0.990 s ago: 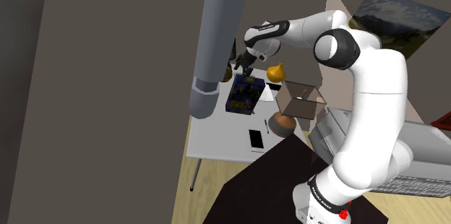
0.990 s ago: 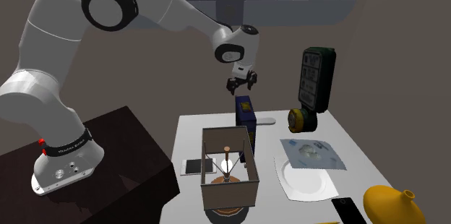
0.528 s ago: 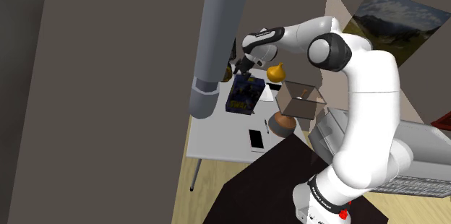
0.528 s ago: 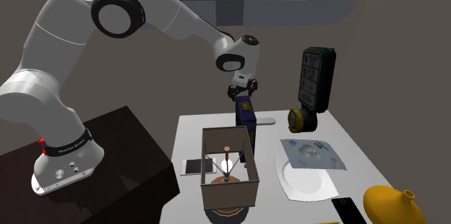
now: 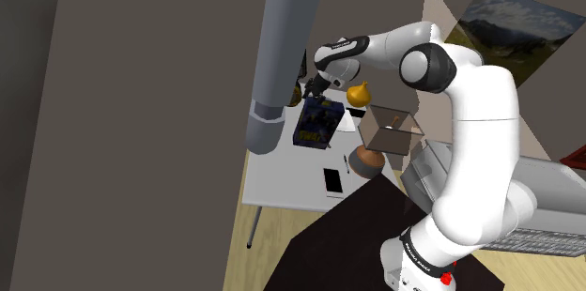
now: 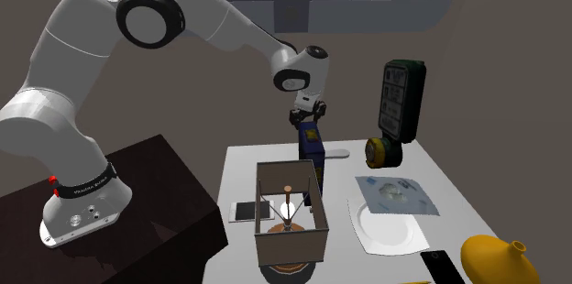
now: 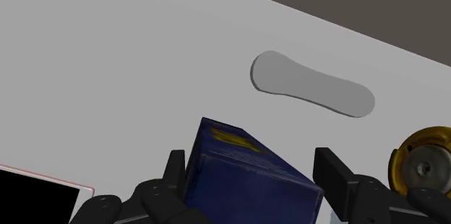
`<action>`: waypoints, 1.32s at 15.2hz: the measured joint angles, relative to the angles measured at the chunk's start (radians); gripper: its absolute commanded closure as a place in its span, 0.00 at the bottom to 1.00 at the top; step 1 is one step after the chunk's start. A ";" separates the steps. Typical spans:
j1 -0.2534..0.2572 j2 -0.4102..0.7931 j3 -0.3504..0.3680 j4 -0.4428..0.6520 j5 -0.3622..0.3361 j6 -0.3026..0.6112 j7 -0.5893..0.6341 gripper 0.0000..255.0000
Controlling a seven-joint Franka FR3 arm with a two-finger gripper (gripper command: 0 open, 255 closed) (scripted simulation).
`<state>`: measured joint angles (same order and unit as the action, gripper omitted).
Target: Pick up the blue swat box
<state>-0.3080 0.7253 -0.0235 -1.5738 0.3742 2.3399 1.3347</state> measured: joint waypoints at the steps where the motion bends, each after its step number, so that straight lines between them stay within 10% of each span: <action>1: 0.000 0.000 0.000 0.000 0.000 0.000 0.000 1.00; 20: 0.008 -0.109 -0.019 0.016 -0.030 -0.127 0.046 1.00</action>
